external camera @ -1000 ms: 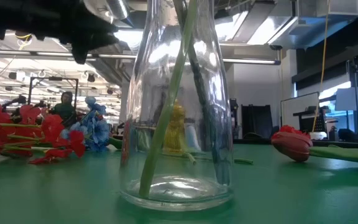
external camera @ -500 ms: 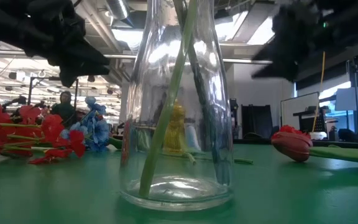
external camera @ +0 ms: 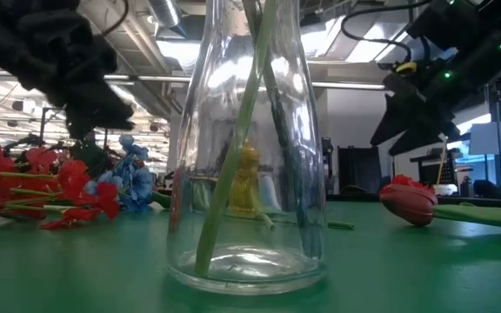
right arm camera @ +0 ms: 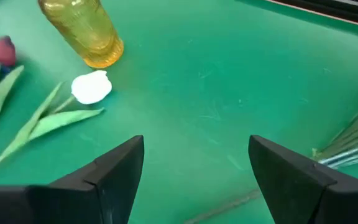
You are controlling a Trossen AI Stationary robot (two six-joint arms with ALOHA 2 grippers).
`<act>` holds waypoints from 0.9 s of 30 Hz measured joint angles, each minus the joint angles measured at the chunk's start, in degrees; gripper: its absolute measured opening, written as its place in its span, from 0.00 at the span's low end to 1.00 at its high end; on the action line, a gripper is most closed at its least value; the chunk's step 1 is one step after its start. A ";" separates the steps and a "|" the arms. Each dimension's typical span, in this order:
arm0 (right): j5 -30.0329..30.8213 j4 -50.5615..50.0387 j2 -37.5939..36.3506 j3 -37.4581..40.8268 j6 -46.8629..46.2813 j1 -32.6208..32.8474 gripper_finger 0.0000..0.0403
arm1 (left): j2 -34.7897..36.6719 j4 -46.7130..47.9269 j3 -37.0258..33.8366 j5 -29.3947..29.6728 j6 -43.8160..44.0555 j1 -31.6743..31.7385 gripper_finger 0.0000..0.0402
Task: Sort flowers into vase by color
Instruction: Put the blue flowers into the transparent vase
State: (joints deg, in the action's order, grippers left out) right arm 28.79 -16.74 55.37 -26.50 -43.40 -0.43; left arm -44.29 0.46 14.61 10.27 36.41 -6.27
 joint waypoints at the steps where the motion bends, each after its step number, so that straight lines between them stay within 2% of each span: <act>1: -0.04 0.08 0.00 0.00 -0.02 0.00 0.72 | 0.00 1.80 0.06 -0.69 0.98 -0.28 0.31; 6: -0.11 0.38 0.00 0.00 0.00 0.02 0.72 | 0.00 15.25 3.74 -1.13 5.60 -2.30 0.31; 11: -0.29 0.39 0.00 0.00 0.00 0.02 0.72 | -0.49 27.26 11.01 0.06 6.99 -3.18 0.31; 18: -0.99 0.35 0.00 -0.02 0.36 0.09 0.72 | -6.32 45.33 19.18 -0.47 8.92 -3.18 0.31; 27: -1.02 0.33 0.00 -0.02 1.69 0.09 0.72 | -17.04 48.35 19.21 -8.96 9.72 -7.82 0.32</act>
State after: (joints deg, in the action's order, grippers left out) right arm 27.77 -16.41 55.37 -26.52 -41.71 -0.34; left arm -61.33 48.80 33.82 1.31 46.13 -14.09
